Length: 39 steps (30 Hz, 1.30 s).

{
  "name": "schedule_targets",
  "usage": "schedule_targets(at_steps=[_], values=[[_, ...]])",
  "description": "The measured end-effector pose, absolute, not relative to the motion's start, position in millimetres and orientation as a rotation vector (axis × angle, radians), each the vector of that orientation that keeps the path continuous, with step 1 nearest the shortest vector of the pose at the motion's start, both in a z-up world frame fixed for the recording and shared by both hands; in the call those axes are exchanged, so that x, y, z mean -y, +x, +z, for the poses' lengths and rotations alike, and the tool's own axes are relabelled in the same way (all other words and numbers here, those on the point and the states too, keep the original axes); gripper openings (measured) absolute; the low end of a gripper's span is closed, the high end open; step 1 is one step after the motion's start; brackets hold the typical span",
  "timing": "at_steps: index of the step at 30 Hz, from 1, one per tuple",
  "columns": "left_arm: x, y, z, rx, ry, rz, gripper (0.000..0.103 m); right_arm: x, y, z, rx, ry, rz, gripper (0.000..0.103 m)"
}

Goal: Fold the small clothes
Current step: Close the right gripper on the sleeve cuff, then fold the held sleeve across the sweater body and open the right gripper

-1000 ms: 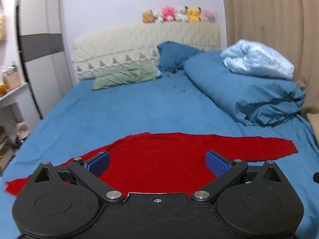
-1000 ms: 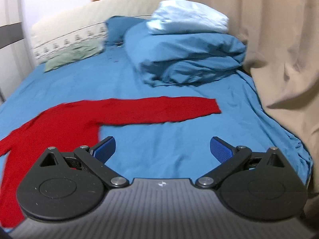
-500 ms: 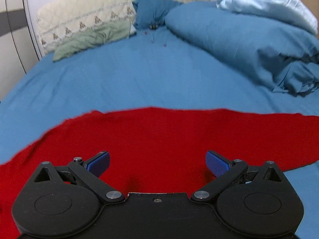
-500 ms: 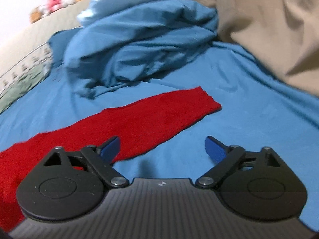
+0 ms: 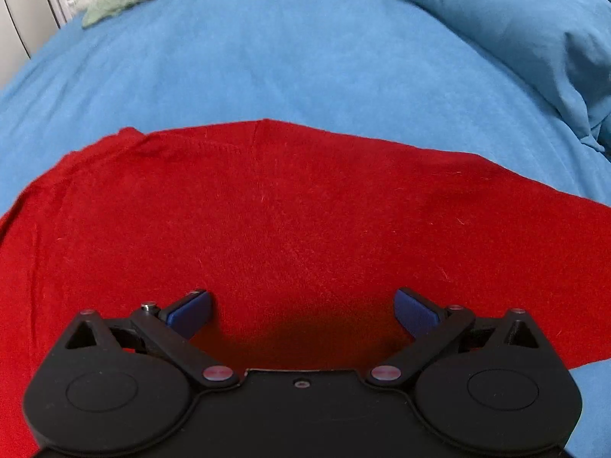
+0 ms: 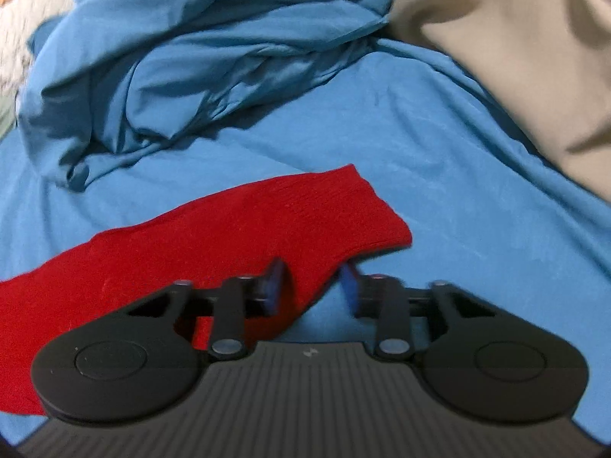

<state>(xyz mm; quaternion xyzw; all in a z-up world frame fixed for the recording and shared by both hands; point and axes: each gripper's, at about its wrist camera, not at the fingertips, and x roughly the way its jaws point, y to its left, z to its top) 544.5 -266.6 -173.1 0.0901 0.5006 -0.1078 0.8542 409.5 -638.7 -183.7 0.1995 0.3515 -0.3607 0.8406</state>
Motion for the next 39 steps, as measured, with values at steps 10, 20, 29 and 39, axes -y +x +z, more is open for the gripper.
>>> schedule_targets(at_steps=[10, 20, 29, 39], values=[[203.6, 538.1, -120.8, -1.025, 0.223, -0.211, 0.103, 549.3, 457.0, -83.0, -0.635, 0.402, -0.461, 0.021], [78.6, 532.0, -85.5, -0.990, 0.236, -0.096, 0.103, 328.7, 568.5, -59.7, -0.640, 0.403, 0.052, 0.021], [-2.5, 530.6, -123.8, -1.060, 0.219, -0.017, 0.103, 197.0, 618.7, -139.8, -0.843, 0.373, 0.258, 0.021], [-16.0, 529.5, -128.4, -1.077, 0.195, -0.042, 0.103, 191.4, 609.9, -158.7, -0.887, 0.341, 0.281, 0.076]])
